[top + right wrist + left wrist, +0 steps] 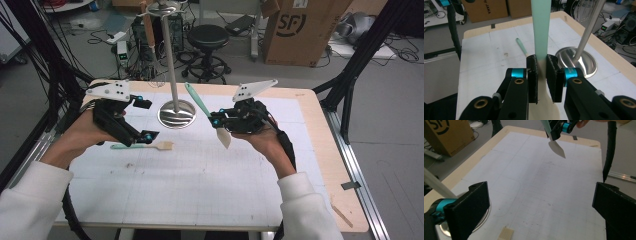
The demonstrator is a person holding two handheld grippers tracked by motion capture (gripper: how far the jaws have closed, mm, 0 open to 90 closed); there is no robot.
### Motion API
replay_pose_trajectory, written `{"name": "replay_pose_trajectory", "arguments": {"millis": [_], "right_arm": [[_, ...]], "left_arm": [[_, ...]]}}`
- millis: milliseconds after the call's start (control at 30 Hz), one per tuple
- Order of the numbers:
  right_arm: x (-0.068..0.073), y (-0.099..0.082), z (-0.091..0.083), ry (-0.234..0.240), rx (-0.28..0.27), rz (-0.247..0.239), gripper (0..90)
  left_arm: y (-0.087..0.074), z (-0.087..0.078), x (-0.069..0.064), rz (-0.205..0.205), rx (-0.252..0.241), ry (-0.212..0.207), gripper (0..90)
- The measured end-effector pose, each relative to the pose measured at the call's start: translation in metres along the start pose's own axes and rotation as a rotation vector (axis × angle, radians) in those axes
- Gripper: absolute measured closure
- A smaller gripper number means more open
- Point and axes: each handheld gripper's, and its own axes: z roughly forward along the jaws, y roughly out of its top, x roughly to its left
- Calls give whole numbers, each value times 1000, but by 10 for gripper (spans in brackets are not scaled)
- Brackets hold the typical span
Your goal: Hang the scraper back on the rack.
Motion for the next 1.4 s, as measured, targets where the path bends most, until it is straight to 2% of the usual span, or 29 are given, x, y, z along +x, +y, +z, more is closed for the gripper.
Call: {"name": "replay_pose_trajectory", "arguments": {"millis": [200, 300, 400, 433, 533, 833, 1033, 1200, 1400], "right_arm": [[2, 2, 1, 1, -7, -8, 802], [2, 3, 0, -3, -12, -2, 802], [2, 4, 0, -3, -23, -2, 802], [2, 4, -1, -16, -29, -11, 802], [3, 6, -1, -3, -25, 5, 802], [5, 10, 3, 1, -40, -8, 802], [5, 10, 4, 3, -41, 3, 802], [4, 10, 4, 12, -47, 1, 802], [3, 11, 7, 14, -48, 3, 802]], "left_arm": [[11, 11, -1, -13, -16, -17, 19], [15, 14, -3, -14, -21, -27, 51], [19, 18, -3, -17, -30, -26, 64], [21, 18, -3, -16, -25, -17, 64], [25, 22, -2, -21, -32, -13, 86], [42, 36, -3, -19, -52, -17, 120], [44, 41, -4, -36, -65, -32, 155], [46, 46, -3, -60, -86, -30, 226], [50, 50, -6, -52, -82, -32, 227]]}}
